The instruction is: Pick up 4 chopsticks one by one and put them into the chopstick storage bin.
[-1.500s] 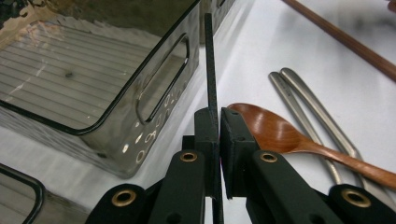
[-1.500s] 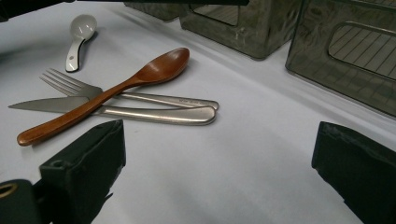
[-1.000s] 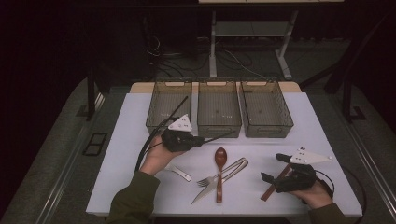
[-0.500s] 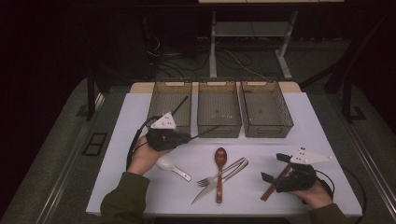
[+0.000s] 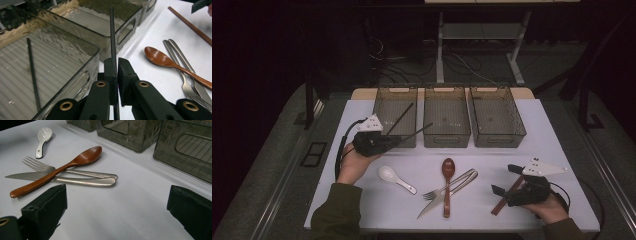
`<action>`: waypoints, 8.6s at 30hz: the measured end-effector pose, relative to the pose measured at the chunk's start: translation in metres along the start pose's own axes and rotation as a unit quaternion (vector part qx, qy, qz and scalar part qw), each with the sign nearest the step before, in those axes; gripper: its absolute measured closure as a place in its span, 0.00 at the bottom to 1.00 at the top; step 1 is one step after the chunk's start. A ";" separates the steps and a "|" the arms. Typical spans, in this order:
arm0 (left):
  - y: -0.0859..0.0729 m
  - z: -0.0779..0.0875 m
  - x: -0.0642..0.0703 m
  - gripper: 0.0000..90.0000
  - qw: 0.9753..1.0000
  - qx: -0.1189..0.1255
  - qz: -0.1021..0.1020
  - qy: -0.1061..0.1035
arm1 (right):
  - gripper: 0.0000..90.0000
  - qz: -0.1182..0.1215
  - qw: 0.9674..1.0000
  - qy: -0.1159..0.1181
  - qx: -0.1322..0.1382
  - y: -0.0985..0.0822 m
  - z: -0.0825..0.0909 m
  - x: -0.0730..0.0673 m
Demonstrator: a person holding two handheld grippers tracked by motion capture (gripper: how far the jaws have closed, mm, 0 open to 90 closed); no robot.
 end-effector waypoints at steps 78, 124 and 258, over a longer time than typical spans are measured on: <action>0.036 -0.045 -0.091 0.60 0.990 0.014 0.103 0.099 | 0.03 -0.010 1.000 0.001 0.001 -0.001 0.001 0.003; -0.047 -0.001 0.055 0.09 0.999 0.024 0.025 0.028 | 0.33 0.006 0.999 0.037 -0.035 -0.006 0.015 0.007; -0.071 -0.011 0.090 0.00 1.000 0.011 0.000 -0.024 | 1.00 0.105 0.975 0.133 -0.144 0.004 -0.066 -0.026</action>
Point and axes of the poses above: each handheld gripper's, and its own axes: z roughly backward along the jaws, y roughly out of its top, x roughly to its right, the point moved 5 cm from there along -z, roughly forward along the jaws, and after that the axes turned 2 degrees about x, right-handed, at the moved point
